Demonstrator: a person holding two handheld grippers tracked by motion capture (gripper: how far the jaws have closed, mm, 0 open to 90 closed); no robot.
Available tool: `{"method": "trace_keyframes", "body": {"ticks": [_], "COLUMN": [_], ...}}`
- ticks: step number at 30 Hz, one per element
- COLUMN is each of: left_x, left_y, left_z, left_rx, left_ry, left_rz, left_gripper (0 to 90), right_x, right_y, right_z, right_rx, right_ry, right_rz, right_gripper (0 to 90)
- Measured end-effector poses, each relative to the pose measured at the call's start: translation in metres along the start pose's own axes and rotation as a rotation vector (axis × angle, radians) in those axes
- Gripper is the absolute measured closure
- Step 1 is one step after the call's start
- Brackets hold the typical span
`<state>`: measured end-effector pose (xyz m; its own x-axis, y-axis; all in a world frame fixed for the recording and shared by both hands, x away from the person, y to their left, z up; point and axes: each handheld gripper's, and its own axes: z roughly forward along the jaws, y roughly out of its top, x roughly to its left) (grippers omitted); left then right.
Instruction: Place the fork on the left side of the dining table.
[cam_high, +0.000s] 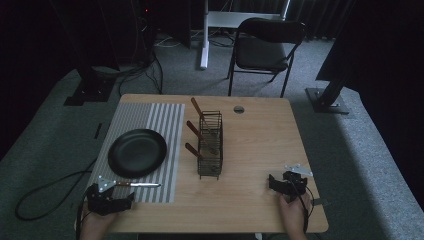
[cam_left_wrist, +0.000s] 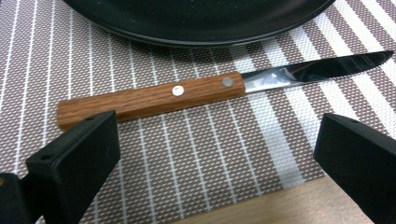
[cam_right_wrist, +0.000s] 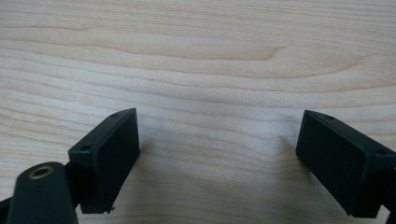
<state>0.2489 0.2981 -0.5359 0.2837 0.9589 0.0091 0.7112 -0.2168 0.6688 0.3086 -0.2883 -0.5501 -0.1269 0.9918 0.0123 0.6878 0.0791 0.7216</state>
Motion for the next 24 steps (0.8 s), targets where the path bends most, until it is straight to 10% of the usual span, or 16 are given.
{"method": "trace_keyframes", "body": {"ticks": [7,24], "left_x": [-0.002,-0.023], "left_y": [0.007,0.046], "left_z": [0.003,0.007], "left_rx": [-0.004,-0.037], "left_ry": [-0.058,-0.101], "left_rz": [-0.018,0.079], "left_gripper": [0.7,0.7], "right_x": [0.0,0.0], "right_y": [0.0,0.0], "right_z": [0.0,0.0], "right_rx": [0.0,0.0], "right_ry": [0.0,0.0], "right_rz": [0.0,-0.001], "right_gripper": [13.1,13.1]}}
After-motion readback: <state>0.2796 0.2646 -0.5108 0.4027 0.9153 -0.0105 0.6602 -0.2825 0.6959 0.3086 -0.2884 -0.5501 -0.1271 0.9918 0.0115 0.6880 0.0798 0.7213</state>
